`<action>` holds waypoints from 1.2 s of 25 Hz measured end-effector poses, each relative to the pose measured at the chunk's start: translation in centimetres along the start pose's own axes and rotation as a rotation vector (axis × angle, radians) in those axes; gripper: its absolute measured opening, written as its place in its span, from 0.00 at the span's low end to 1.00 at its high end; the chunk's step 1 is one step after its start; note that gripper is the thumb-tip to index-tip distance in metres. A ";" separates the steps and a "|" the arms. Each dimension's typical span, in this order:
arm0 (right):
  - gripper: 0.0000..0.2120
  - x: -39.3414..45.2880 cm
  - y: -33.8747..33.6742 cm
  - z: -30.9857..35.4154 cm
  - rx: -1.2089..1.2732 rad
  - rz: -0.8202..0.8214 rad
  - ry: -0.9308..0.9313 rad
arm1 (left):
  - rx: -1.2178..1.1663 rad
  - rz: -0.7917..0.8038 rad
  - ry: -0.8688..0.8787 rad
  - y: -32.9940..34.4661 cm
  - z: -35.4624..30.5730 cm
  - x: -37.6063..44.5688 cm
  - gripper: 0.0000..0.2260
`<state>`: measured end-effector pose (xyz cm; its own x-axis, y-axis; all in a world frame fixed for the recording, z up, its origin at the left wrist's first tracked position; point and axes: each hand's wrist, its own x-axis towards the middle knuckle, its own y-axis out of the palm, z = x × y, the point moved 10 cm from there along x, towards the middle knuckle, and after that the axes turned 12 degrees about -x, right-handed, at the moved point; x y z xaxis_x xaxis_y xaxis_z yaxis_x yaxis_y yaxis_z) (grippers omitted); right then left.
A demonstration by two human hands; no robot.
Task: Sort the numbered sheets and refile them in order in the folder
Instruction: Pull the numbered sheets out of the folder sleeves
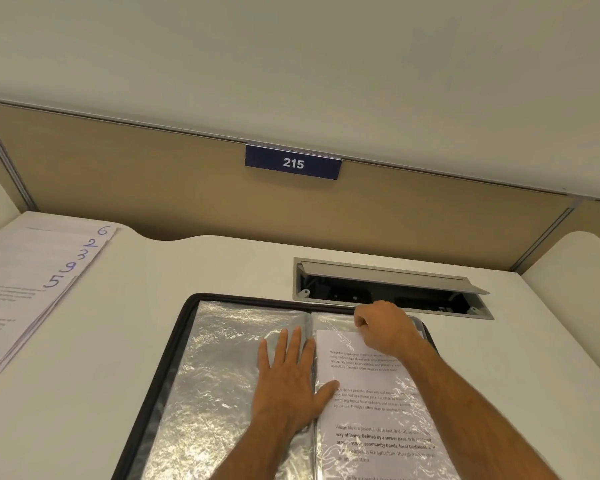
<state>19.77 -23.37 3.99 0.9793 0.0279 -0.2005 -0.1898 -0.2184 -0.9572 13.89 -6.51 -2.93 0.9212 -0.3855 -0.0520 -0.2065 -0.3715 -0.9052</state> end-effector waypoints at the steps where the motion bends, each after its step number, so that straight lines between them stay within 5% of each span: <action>1: 0.06 0.2 0.1 -0.3 0.036 0.030 0.007 | 0.002 0.004 0.001 0.0 0.0 0.0 0.42; 8: 0.09 1.1 0.3 -2.1 0.303 0.203 0.096 | -0.021 -0.021 0.016 0.0 0.0 -0.1 0.42; 17: 0.02 2.1 2.8 -1.8 0.203 0.426 0.058 | -0.072 -0.138 0.064 -0.5 -0.2 0.0 0.43; 30: 0.06 5.2 -10.3 -5.3 -0.032 -0.428 0.246 | -0.074 -0.127 0.073 0.0 -0.4 0.1 0.44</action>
<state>27.22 -26.19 13.88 0.9572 -0.1085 0.2682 0.2317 -0.2675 -0.9353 13.82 -6.89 -2.70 0.9154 -0.3913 0.0941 -0.1164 -0.4813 -0.8688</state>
